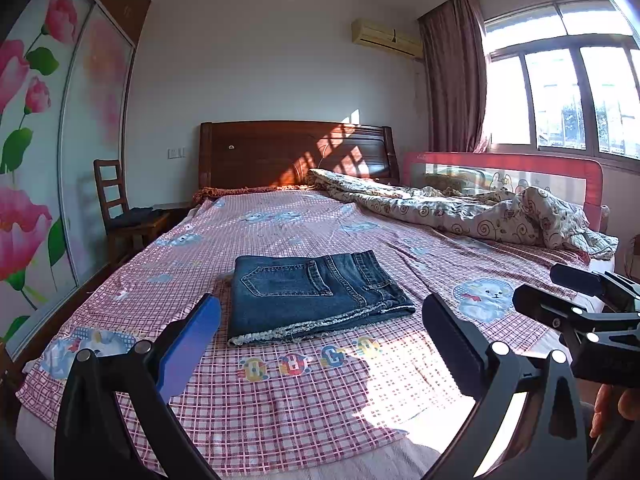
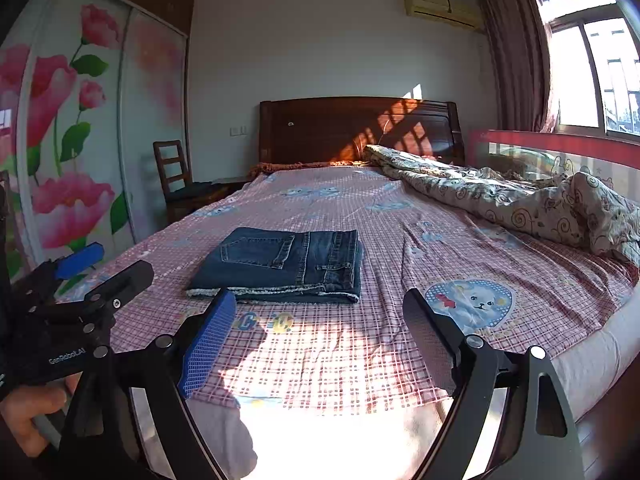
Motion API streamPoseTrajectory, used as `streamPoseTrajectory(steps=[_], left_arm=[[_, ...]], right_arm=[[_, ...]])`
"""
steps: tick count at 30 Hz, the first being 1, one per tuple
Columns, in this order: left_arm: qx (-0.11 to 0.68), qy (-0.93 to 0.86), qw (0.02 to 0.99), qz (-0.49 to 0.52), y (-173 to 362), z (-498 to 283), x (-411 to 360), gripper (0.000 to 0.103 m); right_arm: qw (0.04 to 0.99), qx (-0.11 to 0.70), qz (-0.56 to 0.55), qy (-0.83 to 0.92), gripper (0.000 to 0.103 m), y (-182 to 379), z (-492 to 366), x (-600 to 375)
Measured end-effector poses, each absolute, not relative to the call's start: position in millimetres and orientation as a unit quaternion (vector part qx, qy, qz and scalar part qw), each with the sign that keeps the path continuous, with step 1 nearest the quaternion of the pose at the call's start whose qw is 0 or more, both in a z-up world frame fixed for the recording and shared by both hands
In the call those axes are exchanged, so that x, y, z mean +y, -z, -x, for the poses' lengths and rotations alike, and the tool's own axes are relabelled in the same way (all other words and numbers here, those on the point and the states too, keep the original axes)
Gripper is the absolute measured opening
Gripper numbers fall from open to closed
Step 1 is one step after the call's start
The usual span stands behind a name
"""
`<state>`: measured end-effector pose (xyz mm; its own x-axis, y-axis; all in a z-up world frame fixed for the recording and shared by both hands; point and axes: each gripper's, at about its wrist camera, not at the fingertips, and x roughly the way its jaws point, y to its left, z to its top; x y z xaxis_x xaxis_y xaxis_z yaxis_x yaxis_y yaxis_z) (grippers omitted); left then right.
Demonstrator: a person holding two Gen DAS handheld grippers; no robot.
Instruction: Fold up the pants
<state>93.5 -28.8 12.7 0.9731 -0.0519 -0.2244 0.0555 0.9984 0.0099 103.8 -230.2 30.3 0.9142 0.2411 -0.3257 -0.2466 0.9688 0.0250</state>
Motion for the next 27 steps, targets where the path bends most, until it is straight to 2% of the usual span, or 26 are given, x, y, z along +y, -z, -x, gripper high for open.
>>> streamPoseTrajectory(steps=[27], left_arm=[[0.117,0.021,0.993,-0.004,-15.0,-95.2,-22.6,0.101]], right_arm=[[0.976,0.17,0.007,-0.134,0.085,-29.0,-105.3,-224.3]])
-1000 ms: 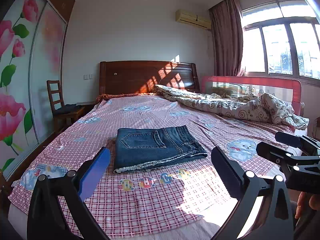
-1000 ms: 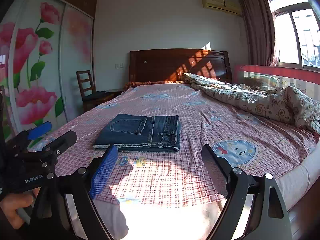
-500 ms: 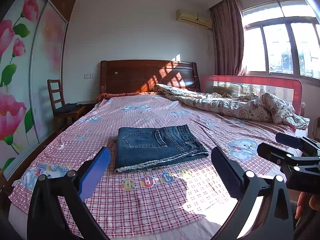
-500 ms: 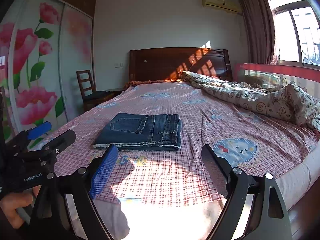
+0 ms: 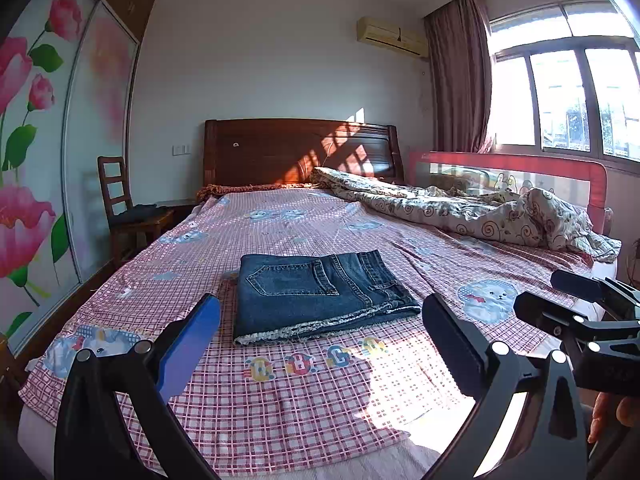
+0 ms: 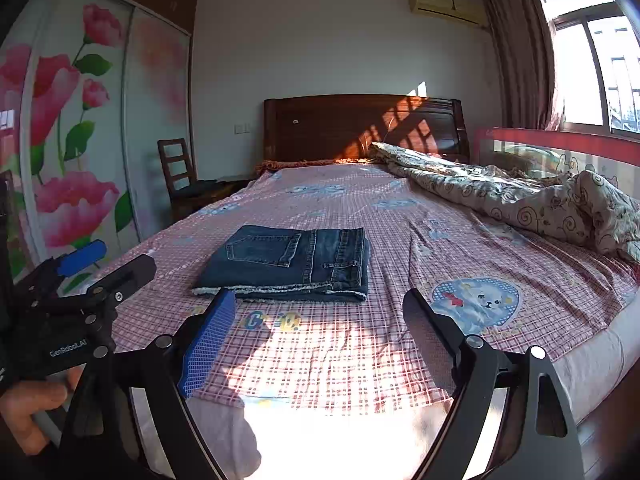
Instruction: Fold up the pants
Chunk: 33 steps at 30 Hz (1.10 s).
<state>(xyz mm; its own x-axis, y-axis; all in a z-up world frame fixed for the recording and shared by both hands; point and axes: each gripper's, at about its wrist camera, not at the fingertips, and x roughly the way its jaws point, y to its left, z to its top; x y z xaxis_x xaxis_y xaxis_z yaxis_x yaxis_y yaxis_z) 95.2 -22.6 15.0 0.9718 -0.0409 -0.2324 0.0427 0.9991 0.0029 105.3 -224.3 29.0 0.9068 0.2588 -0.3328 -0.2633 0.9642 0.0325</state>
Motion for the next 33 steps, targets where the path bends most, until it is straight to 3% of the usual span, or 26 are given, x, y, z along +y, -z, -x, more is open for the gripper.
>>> streamPoseTrajectory(steps=[14,20,33], left_arm=[[0.144,0.016,0.989,0.011,-12,-98,-17,0.101],[0.175,-0.094,0.979,0.037,-6,-103,-4,0.101],[0.175,-0.049,0.98,0.075,-10,-105,12,0.101]], right_arm=[[0.976,0.173,0.005,-0.132,0.09,-27,-105,-227],[0.975,0.176,0.015,-0.136,0.09,-26,-105,-221],[0.972,0.185,0.029,-0.141,0.09,-24,-104,-214]])
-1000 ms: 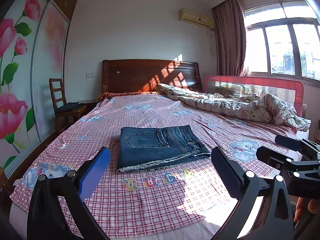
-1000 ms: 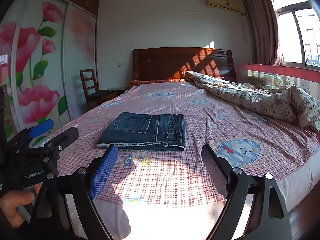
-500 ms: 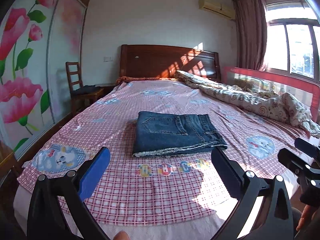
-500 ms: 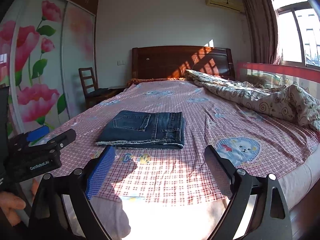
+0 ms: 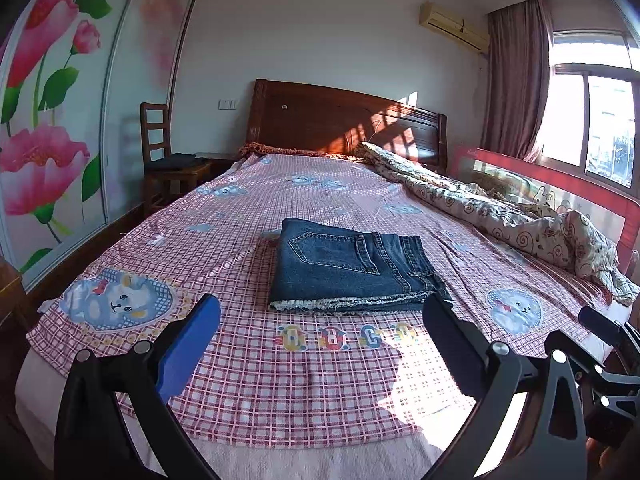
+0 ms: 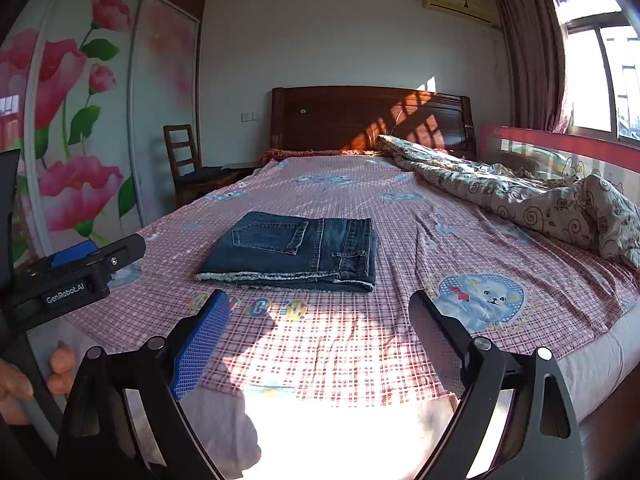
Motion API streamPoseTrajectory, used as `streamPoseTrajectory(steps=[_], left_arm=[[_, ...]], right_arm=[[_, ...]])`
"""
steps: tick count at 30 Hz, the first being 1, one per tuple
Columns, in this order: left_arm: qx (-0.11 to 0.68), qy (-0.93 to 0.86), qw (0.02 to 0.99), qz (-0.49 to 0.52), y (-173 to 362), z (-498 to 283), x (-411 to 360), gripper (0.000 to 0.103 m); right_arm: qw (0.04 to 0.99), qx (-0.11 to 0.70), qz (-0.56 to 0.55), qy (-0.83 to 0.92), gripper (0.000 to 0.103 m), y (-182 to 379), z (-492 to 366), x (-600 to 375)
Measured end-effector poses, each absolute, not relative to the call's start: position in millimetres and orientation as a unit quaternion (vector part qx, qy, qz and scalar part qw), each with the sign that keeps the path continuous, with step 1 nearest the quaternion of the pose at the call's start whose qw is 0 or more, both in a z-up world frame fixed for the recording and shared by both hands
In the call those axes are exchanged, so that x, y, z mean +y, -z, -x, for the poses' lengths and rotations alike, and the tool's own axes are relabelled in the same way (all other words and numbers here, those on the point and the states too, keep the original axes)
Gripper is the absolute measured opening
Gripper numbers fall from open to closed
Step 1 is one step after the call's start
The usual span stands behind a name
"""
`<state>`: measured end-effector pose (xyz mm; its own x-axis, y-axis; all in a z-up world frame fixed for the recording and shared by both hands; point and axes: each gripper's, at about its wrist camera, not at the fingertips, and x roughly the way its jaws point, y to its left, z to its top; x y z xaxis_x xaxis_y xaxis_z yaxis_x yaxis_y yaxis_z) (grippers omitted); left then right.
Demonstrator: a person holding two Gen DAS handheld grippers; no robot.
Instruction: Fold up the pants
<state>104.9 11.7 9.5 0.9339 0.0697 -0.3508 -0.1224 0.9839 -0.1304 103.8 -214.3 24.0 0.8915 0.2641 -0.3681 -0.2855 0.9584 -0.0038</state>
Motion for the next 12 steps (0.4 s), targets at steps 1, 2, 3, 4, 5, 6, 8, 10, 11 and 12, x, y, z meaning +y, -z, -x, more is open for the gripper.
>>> streamPoseTrajectory(steps=[1,2,3,4,5,6,8,10,11,12], left_arm=[[0.175,-0.052,0.98,0.079,-10.1,-104.9,13.4,0.101],[0.175,-0.058,0.979,0.085,-10.4,-105.6,15.7,0.101],[0.177,-0.063,0.978,0.092,-10.5,-106.8,18.1,0.101],[0.176,-0.065,0.977,0.097,-10.3,-107.5,20.2,0.101],[0.177,-0.066,0.977,0.094,-10.1,-108.0,20.5,0.101],[0.179,-0.064,0.978,0.084,-9.8,-108.5,18.8,0.101],[0.177,-0.067,0.979,0.069,-8.8,-107.8,15.5,0.101],[0.175,-0.075,0.98,0.065,-8.1,-107.2,13.3,0.101],[0.178,-0.075,0.979,0.067,-7.2,-107.6,13.0,0.101],[0.184,-0.075,0.978,0.069,-6.2,-108.4,12.3,0.101]], right_arm=[[0.972,0.185,0.032,-0.14,0.09,-24.2,-103.5,-213.8],[0.972,0.184,0.033,-0.14,0.09,-24.5,-102.3,-213.5],[0.972,0.185,0.033,-0.14,0.09,-24.5,-102.3,-213.6],[0.972,0.186,0.031,-0.14,0.09,-24.4,-102.4,-214.2],[0.972,0.186,0.028,-0.14,0.09,-24.4,-103.1,-214.8],[0.972,0.186,0.027,-0.14,0.09,-24.6,-103.4,-215.0],[0.972,0.187,0.027,-0.14,0.09,-25.0,-104.2,-215.2],[0.972,0.185,0.024,-0.143,0.09,-25.4,-104.1,-215.6],[0.972,0.185,0.024,-0.142,0.09,-25.5,-104.5,-215.7],[0.972,0.184,0.025,-0.141,0.09,-25.7,-104.6,-215.8]])
